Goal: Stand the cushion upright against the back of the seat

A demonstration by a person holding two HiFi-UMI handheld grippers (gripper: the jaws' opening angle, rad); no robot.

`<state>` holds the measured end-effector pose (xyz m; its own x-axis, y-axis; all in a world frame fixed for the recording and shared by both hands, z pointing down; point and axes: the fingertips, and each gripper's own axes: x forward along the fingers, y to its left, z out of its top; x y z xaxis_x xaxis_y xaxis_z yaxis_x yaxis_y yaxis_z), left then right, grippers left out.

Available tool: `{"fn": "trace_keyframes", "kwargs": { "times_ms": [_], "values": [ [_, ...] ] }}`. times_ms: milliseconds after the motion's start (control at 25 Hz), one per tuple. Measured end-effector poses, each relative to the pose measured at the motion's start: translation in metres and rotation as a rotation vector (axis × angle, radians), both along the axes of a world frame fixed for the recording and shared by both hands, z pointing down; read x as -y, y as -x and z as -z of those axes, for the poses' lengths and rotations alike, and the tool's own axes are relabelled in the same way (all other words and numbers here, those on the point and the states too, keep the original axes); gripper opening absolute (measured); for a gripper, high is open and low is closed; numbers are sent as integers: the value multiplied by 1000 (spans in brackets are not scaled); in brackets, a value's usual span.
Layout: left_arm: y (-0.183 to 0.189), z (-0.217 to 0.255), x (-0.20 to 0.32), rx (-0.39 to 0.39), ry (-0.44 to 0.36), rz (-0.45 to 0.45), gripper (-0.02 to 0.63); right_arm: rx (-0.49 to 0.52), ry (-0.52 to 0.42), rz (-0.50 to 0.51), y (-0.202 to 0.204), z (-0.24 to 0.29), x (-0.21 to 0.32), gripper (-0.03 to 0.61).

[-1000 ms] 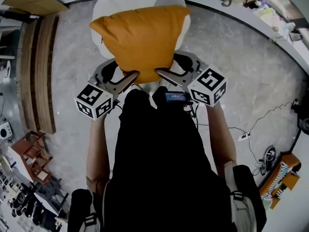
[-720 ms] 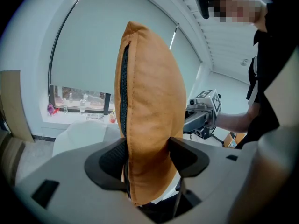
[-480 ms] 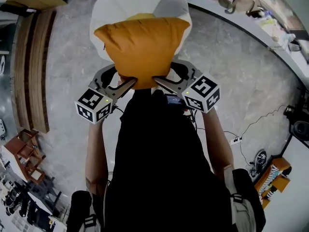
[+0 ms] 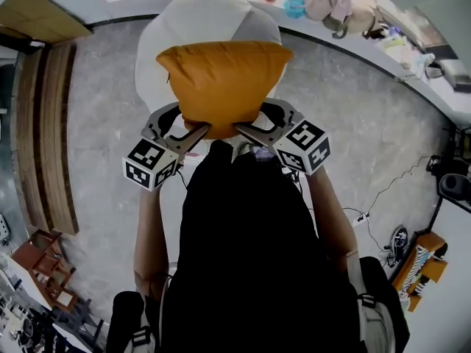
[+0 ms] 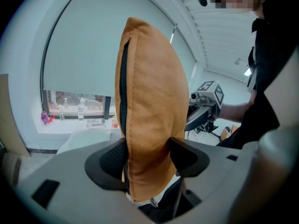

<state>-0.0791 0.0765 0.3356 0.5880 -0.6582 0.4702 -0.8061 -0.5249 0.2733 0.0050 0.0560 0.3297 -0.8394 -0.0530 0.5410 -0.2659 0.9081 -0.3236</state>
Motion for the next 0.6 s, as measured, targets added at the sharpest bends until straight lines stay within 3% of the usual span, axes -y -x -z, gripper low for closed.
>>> {"fn": "trace_keyframes", "kwargs": {
  "times_ms": [240, 600],
  "values": [
    [24, -10, 17, -22, 17, -22, 298, -48, 10, -22, 24, -8, 16, 267],
    [34, -17, 41, 6, 27, -31, 298, -73, 15, -18, 33, -17, 41, 267]
  ]
}}
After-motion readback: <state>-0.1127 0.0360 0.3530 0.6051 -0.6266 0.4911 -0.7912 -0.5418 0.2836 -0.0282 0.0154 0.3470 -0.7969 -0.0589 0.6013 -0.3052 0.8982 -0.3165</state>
